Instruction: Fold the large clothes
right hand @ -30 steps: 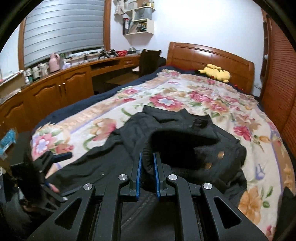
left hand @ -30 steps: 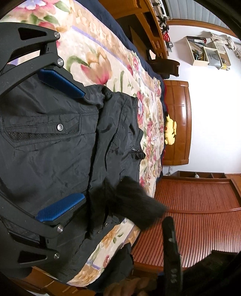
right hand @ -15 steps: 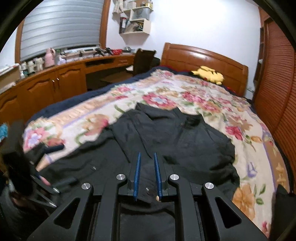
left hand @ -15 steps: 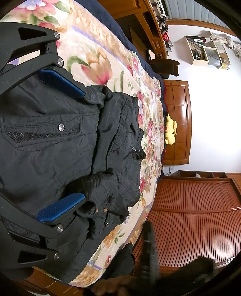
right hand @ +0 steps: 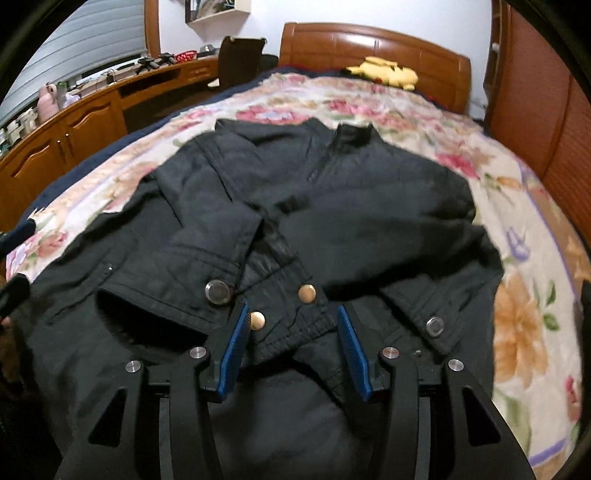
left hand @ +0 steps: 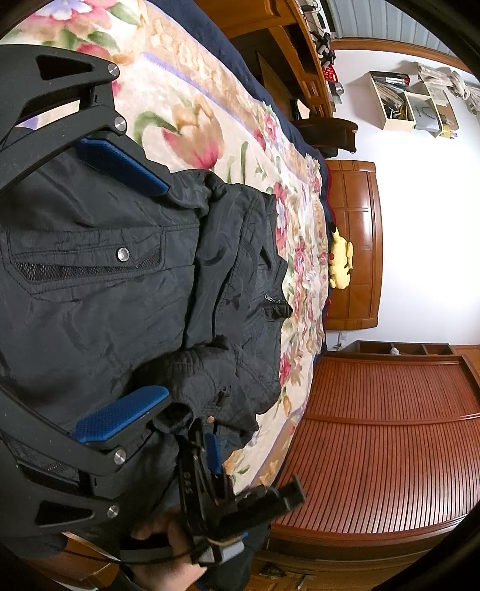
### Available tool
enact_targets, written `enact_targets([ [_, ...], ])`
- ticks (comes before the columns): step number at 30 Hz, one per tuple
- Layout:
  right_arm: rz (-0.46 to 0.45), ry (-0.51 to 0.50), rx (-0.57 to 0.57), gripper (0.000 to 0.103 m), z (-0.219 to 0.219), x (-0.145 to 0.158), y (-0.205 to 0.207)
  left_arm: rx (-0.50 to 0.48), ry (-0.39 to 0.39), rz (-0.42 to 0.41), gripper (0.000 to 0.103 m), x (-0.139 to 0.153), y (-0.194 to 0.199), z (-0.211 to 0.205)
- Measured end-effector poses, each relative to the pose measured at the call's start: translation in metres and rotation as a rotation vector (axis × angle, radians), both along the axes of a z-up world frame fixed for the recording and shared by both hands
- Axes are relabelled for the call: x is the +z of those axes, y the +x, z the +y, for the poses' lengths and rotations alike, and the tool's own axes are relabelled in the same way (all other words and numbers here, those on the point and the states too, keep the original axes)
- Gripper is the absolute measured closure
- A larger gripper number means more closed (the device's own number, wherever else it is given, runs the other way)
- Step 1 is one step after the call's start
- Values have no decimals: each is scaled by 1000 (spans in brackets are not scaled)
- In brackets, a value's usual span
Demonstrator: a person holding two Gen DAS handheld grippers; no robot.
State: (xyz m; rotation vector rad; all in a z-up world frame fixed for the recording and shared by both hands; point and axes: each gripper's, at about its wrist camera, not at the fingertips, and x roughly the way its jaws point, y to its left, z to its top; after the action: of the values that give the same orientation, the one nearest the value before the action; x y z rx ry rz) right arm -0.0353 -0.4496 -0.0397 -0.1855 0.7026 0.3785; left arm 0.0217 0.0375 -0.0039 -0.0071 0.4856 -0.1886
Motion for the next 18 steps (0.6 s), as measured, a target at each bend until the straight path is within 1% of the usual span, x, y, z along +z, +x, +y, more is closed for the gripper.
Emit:
enact_targets([
  [3, 41, 14, -2, 52, 15, -8, 13, 2, -1, 1, 0, 0, 0, 2],
  [6, 60, 25, 3, 52, 27, -11, 23, 2, -1, 1, 0, -1, 0, 1],
  [8, 66, 11, 21, 52, 38, -11, 25, 2, -2, 1, 0, -1, 0, 2],
  [9, 62, -5, 31, 59, 45, -11, 25, 1, -1, 1, 0, -1, 0, 1],
  [10, 66, -15, 54, 71, 52, -12, 26, 2, -2, 1, 0, -1, 0, 2],
  [11, 68, -30, 74, 75, 59, -13, 25, 2, -2, 1, 0, -1, 0, 2],
  [12, 63, -50, 84, 84, 66, -14, 24, 2, -2, 0, 0, -1, 0, 2],
  [13, 56, -73, 90, 90, 72, -14, 23, 2, -3, 0, 0, 0, -1, 3],
  [15, 54, -95, 104, 92, 81, -14, 23, 3, -4, -2, 0, 0, -1, 5],
  [18, 34, -79, 127, 93, 89, -7, 20, 6, -4, -1, 0, 0, -2, 7],
])
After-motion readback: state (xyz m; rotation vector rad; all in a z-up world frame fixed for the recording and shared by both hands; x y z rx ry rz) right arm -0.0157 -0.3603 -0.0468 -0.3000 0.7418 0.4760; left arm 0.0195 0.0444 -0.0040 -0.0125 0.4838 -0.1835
